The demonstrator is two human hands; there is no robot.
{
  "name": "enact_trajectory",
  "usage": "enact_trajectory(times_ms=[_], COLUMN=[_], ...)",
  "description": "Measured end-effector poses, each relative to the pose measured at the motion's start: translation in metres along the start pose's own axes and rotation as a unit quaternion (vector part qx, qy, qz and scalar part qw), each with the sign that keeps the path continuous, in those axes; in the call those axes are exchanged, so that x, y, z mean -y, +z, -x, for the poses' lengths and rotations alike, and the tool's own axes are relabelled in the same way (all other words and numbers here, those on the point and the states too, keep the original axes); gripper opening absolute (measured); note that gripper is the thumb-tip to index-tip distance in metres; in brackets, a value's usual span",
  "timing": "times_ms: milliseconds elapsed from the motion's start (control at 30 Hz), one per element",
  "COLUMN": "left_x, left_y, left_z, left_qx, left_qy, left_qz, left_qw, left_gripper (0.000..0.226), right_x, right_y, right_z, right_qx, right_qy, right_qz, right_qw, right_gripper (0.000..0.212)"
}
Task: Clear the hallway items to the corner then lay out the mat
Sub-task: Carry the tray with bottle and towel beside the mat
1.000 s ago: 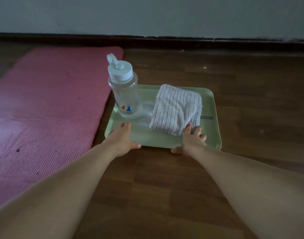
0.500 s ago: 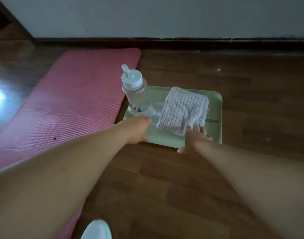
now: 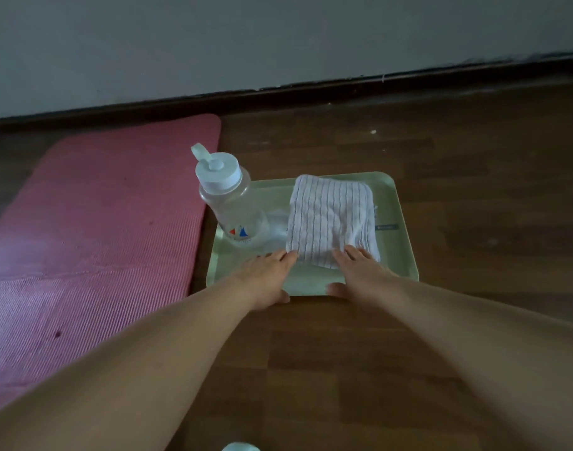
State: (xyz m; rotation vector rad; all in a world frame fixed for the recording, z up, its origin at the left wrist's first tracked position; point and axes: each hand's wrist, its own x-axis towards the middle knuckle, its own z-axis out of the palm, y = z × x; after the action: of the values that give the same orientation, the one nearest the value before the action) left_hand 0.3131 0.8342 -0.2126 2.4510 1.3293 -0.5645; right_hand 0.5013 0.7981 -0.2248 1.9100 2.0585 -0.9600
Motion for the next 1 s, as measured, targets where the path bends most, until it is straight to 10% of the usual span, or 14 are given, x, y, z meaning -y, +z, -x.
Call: enact_trajectory(times_ms=[1000], left_x=[0.079], left_y=[0.02], left_z=[-0.068], left_qx=[0.051], left_qy=[0.043], left_qz=[0.1], left_qw=[0.993], left_gripper=[0.106], right_x=[0.014], right_y=[-0.017], right_z=[-0.068], right_qx=[-0.045], right_qy=[0.078], right_qz=[0.001], right_qw=[0.996], right_gripper=[0.084])
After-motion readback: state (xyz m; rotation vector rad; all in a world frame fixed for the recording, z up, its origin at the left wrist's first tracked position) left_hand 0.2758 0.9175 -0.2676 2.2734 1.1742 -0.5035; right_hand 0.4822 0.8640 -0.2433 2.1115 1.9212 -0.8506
